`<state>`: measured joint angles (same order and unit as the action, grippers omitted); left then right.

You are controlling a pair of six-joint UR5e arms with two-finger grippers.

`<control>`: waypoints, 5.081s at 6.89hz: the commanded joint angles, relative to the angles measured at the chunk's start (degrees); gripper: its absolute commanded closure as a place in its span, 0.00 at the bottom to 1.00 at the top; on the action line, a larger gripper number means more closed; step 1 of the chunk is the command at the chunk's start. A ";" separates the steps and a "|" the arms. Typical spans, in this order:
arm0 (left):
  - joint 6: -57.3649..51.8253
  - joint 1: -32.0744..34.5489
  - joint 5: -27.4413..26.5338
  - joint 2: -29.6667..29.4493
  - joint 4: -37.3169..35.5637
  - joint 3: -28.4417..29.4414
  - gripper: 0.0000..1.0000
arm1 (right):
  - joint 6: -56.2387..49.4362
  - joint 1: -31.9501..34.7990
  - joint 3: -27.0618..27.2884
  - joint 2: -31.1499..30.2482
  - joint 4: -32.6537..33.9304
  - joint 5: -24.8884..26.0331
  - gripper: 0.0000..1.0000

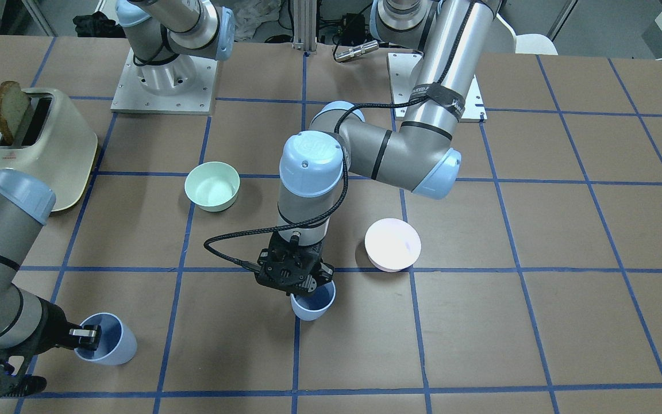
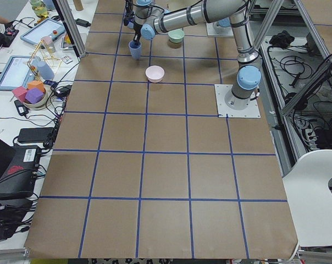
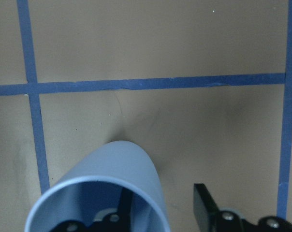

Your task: Stack blue cups with both arms

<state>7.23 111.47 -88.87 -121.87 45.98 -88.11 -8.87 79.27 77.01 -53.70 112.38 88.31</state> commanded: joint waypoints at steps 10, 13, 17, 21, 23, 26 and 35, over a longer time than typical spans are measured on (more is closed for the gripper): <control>-3.28 -18.31 2.74 33.14 49.82 0.26 0.00 | 30.34 17.98 -7.05 -11.16 -16.14 -3.76 1.00; -3.45 -18.74 -2.50 33.38 45.80 -0.93 0.00 | 36.01 25.22 -5.92 -10.63 -16.14 -4.37 1.00; -3.81 -18.92 -2.27 33.10 44.38 -0.48 0.00 | 36.03 25.23 -0.65 -10.54 -15.09 -4.37 1.00; -3.72 -19.01 -2.36 33.10 44.29 -0.48 0.00 | 35.94 25.23 -0.81 -8.70 -11.58 -4.37 1.00; -3.72 -19.01 -2.62 33.10 44.38 -0.57 0.00 | 35.85 25.23 -0.72 -8.70 -10.16 -4.29 0.38; -3.72 -19.01 -2.80 33.28 44.38 -0.57 0.00 | 36.02 25.23 -0.90 -8.70 -7.70 -4.55 0.00; -3.72 -19.01 -2.89 33.28 44.38 -0.57 0.00 | 10.71 8.52 1.81 -28.37 -29.59 -3.06 0.00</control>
<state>3.52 92.46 -91.76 -88.59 90.35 -88.68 1.87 88.12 77.73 -79.43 83.84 85.23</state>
